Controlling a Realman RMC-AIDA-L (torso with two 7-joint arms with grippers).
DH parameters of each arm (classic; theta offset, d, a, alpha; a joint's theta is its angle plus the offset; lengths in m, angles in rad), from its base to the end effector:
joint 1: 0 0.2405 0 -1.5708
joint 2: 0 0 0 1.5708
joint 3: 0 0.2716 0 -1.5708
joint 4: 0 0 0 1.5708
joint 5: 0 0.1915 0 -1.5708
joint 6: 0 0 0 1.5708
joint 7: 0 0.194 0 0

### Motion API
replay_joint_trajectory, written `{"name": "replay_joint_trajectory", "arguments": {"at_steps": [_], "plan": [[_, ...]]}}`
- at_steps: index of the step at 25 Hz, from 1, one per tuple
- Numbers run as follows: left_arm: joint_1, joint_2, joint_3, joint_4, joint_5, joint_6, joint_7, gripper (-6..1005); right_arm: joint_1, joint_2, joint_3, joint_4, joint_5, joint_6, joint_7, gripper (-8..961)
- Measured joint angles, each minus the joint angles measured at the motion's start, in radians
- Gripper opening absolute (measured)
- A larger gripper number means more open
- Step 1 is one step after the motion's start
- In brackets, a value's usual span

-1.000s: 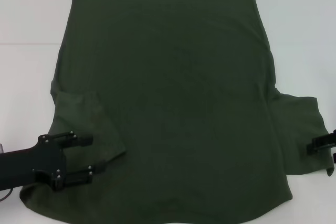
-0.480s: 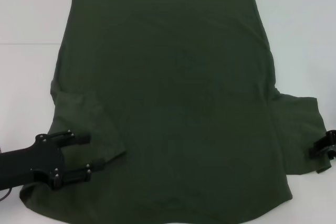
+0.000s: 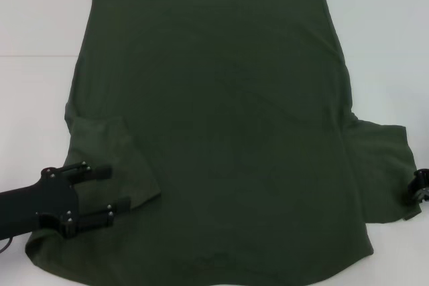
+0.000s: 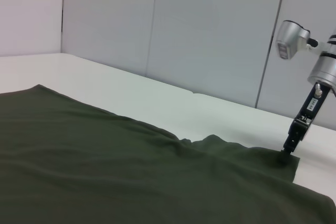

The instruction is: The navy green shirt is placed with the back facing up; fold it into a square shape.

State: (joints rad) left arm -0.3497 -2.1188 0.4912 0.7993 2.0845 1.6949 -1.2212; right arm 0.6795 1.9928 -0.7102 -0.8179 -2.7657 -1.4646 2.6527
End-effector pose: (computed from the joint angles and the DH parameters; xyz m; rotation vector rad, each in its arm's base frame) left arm -0.2911 0.2907 -0.0239 -2.6019 -0.5575 -0.6684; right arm 0.3347 0.3663 -0.0037 -2.0134 1.8391 -0.2090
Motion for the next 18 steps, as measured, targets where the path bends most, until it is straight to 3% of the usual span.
{"name": "replay_joint_trajectory", "arguments": {"at_steps": [10,18], "plan": [[0.001,-0.001,-0.017,0.0,0.0,0.005,0.005,739,-0.042,-0.01,0.026,-0.108,0.066,-0.037,-0.026,44],[0.001,0.0,-0.017,0.0,0.0,0.007,0.004,738,-0.071,-0.028,0.179,-0.183,0.089,-0.067,-0.058,27]]}}
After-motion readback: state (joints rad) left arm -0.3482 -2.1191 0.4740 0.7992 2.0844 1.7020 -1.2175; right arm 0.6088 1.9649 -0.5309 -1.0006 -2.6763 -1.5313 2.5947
